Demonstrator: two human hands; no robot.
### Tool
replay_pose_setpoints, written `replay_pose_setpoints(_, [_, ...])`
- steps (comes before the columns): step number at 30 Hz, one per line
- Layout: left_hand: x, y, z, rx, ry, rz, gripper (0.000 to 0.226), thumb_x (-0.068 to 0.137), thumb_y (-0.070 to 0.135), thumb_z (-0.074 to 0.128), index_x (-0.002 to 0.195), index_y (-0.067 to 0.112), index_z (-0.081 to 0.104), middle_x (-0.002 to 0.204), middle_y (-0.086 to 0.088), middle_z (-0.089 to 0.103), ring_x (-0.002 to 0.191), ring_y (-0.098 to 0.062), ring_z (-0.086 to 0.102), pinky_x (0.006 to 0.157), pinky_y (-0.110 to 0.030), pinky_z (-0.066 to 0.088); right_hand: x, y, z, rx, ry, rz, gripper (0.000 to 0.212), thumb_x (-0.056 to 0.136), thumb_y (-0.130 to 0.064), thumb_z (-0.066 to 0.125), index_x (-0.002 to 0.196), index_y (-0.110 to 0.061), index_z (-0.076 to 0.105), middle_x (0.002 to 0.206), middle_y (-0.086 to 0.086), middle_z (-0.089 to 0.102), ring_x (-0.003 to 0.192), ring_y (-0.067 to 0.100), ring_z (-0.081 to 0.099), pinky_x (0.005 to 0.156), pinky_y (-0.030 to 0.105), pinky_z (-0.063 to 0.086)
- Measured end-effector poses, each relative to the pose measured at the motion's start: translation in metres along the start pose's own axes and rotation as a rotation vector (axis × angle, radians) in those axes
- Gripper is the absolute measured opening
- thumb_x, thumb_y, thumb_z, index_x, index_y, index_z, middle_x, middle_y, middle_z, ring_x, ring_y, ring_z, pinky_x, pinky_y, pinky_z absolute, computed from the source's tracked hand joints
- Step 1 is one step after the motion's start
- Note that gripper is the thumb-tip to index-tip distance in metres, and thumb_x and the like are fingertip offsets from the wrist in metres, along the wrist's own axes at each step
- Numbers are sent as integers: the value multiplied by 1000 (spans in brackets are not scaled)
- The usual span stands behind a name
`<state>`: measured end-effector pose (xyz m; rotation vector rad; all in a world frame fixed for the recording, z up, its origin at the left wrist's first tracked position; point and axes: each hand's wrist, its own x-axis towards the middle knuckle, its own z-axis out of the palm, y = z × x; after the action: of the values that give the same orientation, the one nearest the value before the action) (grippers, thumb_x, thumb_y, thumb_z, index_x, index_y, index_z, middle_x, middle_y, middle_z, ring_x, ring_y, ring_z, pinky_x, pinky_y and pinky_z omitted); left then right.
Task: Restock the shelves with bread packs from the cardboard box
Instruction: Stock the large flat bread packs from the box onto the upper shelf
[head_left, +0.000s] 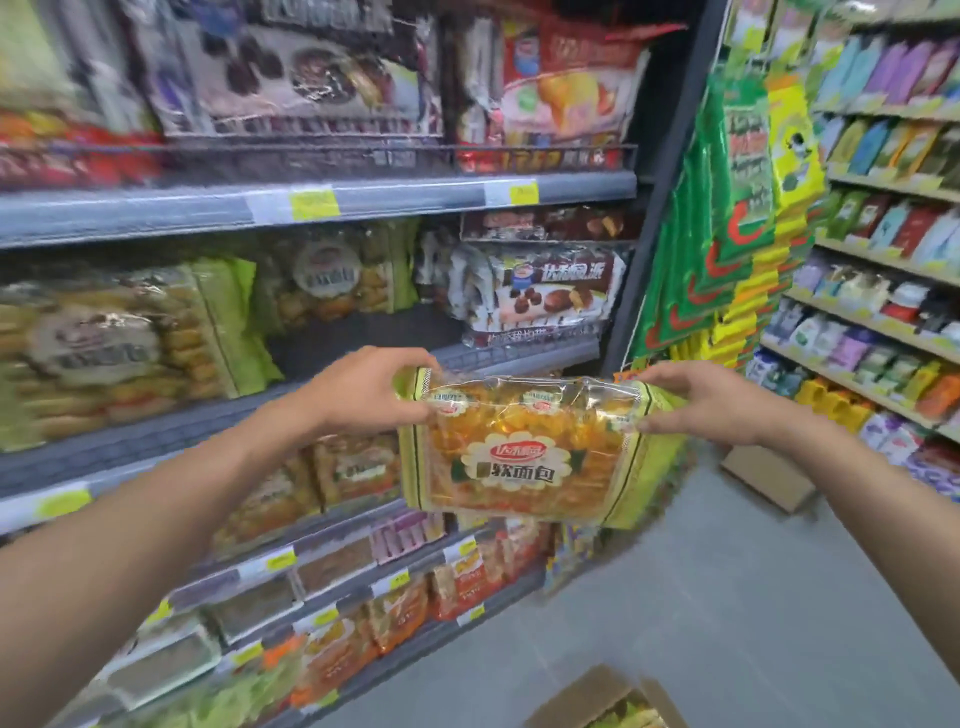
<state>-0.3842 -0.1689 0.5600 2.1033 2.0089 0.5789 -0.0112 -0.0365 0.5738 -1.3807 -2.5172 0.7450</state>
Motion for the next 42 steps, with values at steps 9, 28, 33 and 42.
replay_pose_setpoints(9, [-115,-122,-103,-261,288,-216,28,85,41,76,111,38,65,117,19,67,107,4,61,94,-27,47,73,-173,46,66,-83,-300,62,62,-57,82,118,-45,59,142,-14,53,131,9,50,114,33,38])
replay_pose_setpoints(28, [-217,-258,-167,-877,572,-526,75,53,59,93,118,34,66,127,-15,67,85,-39,65,83,-69,52,135,-264,231,712,-228,-247,113,39,-68,94,138,-34,51,141,-3,59,130,17,56,107,46,49])
replay_pose_setpoints(33, [-217,-273,-178,-1094,533,-522,57,77,26,83,129,19,59,109,-20,75,92,-33,72,89,-53,56,149,-294,260,652,-175,-208,82,58,-55,91,129,-29,60,119,-13,72,105,5,70,94,34,56])
replay_pose_setpoints(42, [-223,-305,-180,-1093,518,-519,23,92,0,66,114,7,62,109,-7,78,99,-17,74,82,-26,60,183,-342,269,803,-56,-206,30,85,-31,79,113,-31,66,111,-11,74,100,5,70,76,24,54])
